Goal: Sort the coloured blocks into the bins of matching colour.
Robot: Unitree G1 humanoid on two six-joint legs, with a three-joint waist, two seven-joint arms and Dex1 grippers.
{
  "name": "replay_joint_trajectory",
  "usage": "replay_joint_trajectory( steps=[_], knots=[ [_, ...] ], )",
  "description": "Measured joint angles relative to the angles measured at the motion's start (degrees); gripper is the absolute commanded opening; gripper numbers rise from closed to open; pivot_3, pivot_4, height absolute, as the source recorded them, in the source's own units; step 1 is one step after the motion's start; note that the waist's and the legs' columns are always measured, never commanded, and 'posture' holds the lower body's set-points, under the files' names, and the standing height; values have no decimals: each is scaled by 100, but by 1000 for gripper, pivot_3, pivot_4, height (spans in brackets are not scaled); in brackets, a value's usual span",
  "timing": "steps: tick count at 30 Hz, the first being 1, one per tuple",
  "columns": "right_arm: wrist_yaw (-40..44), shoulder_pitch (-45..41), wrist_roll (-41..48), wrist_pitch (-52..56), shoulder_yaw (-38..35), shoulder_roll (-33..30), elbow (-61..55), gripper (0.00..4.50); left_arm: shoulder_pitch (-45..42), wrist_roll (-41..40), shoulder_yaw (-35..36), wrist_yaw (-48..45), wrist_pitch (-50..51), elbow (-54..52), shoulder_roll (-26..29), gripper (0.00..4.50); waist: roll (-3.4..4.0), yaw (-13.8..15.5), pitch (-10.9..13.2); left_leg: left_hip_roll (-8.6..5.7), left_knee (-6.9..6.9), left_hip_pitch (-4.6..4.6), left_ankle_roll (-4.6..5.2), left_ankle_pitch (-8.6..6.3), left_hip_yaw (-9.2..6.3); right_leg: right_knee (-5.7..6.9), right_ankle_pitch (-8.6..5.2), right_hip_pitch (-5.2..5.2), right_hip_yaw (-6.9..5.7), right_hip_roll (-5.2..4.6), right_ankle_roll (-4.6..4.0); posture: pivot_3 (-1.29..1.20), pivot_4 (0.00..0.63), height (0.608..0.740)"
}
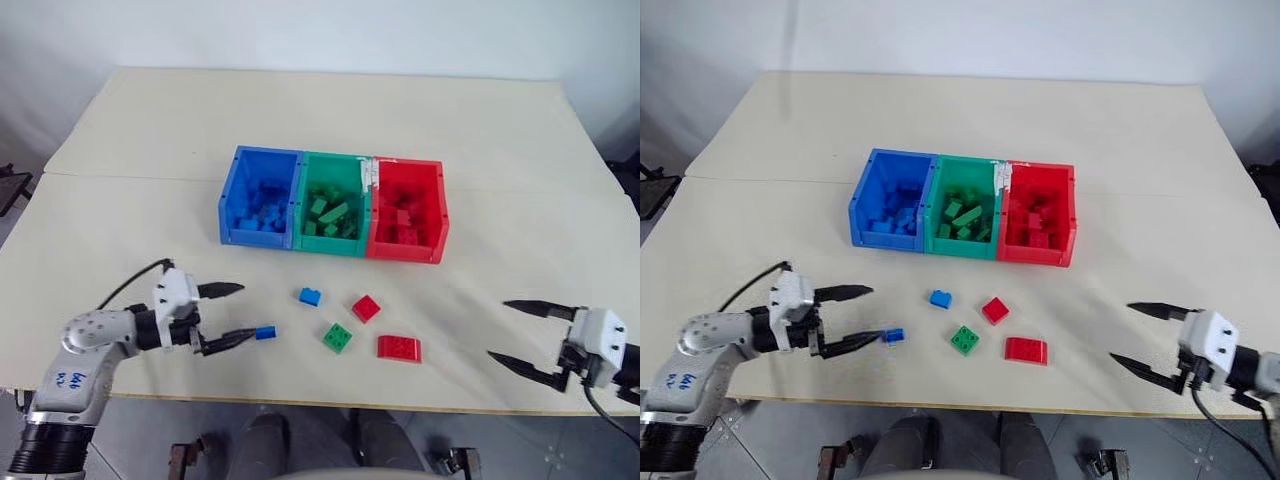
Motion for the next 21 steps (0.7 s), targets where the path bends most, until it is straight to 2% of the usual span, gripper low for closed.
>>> replay_joint_trajectory(
  steps=[5, 8, 13, 17, 21],
  knots=[
    [258, -51, 28, -66, 243, -49, 0, 4500, -27, -45, -123, -453, -241, -18, -8, 4480, 0, -68, 0, 6, 8, 5, -5, 3, 1, 19, 0, -1, 7, 9, 0, 0, 150, 740],
    [305, -231, 182, 534, 774, -49, -646, 4500, -20, -46, -103, -617, -361, 43, 90, 4480, 0, -100, 0, 6, 21, 5, -5, 3, -2, 34, 0, -1, 7, 5, 0, 0, 150, 740],
    [-136, -781, 153, 1637, 1728, 140, -1575, 4500, 98, -130, 154, -766, -354, 127, 295, 4480, -1, -93, 1, 2, 28, -1, -7, 4, -13, 41, 0, -5, -2, -5, 0, 0, 150, 740],
    [-607, -1289, -407, 1785, 2404, 593, -1402, 4500, 367, -198, 334, -746, -321, 64, 302, 4480, -2, -94, 1, -3, 25, -7, -6, 4, -14, 35, 0, -9, -4, -12, 0, 0, 150, 740],
    [-660, -1503, -711, 1598, 2770, 722, -1141, 3587, 669, -300, 438, -695, -137, -235, 304, 4500, -3, -71, 0, -2, 22, -12, -5, 3, -17, 24, 0, -9, -11, -13, 0, 0, 150, 740]
  ],
)
